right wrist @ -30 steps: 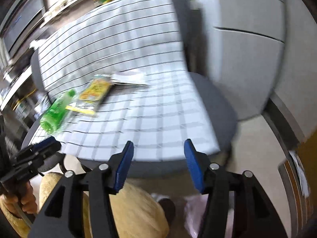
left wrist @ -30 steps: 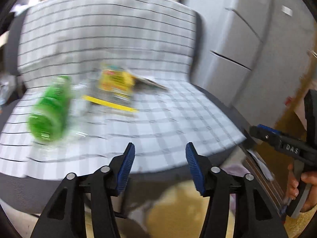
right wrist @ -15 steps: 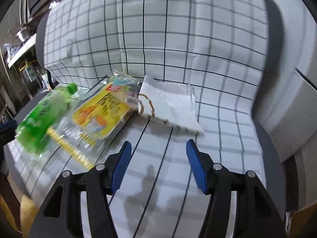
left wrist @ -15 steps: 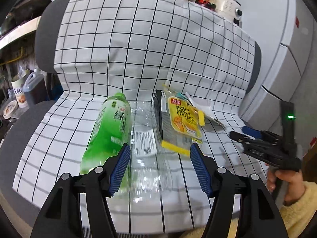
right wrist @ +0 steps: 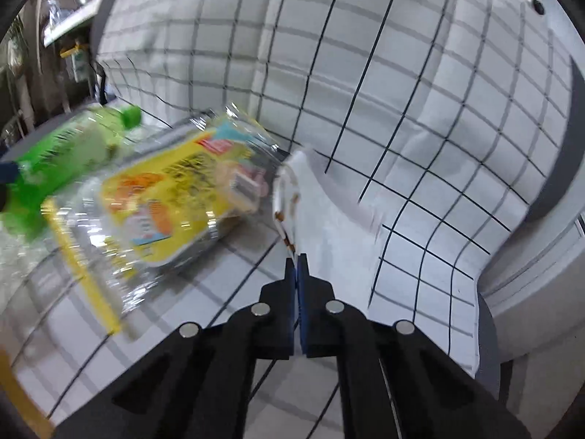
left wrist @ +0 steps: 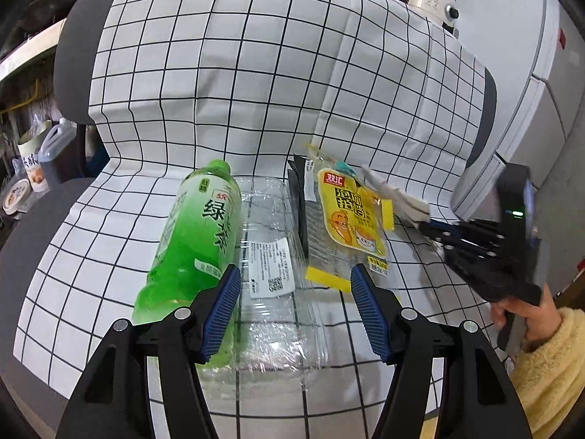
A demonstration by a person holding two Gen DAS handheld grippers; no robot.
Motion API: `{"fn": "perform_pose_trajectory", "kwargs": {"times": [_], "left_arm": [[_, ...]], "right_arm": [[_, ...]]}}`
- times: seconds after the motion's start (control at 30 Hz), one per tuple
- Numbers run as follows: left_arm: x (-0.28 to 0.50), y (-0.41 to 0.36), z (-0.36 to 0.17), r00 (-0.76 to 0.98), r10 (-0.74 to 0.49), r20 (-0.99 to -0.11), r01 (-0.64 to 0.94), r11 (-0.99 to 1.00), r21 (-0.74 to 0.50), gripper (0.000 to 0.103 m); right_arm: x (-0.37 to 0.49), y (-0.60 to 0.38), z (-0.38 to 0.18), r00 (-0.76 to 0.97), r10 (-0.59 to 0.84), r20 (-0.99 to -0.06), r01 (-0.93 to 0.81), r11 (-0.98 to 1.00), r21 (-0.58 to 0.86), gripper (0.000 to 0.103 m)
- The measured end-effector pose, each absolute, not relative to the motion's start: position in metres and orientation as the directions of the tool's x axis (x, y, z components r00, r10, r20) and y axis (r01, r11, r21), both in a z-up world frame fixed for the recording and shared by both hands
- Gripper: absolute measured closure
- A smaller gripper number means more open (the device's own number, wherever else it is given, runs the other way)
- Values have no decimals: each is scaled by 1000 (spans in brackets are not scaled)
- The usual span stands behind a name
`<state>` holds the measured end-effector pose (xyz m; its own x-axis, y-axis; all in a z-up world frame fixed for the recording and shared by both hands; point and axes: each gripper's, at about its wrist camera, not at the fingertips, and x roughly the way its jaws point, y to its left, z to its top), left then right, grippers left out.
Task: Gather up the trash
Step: 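Grasp the white paper bag with the right gripper while the left grasps the teal straw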
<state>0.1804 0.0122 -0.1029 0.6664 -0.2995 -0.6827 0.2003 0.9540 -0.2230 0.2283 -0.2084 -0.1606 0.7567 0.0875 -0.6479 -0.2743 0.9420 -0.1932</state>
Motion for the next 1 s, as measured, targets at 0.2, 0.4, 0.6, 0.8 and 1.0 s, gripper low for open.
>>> {"fn": "perform_pose_trajectory", "kwargs": {"times": [0.2,0.4,0.6,0.8,1.0], "left_arm": [[167,2,-91,675,-314,-668,233,949,-211,40],[164,-17,-80,672,-331,-663,263,943,-204,40],[185,-43,-70,664,-348,-662,289,936,-202,40],[232,-65,-64,638,-376,-672,289,926,-244,59],[294,-84,-77,601,-365,-711,243,931,-272,64]], "right_arm": [[160,-235,-128,797,187,-575,-234,972,-9,101],[91,-269,-106,854,223,-470,-137,968,210,101],[73,-287,-102,892,147,-428,-43,969,244,101],[90,-292,-111,879,108,-464,-21,982,189,101],[111,-299,-118,873,141,-467,-33,972,233,101]]}}
